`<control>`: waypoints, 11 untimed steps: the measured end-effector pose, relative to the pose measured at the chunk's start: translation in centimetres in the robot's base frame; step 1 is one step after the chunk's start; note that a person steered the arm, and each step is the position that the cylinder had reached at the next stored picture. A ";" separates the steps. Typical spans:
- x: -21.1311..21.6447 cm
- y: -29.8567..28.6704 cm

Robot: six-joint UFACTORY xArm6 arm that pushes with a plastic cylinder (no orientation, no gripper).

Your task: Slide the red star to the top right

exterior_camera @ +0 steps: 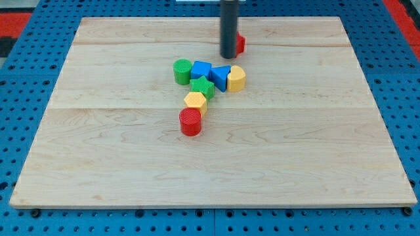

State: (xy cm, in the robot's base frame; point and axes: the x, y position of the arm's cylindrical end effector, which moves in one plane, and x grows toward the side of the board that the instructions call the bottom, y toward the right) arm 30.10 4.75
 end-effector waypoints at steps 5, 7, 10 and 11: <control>-2.9 0.2; -5.1 10.6; -4.9 11.1; -6.2 11.3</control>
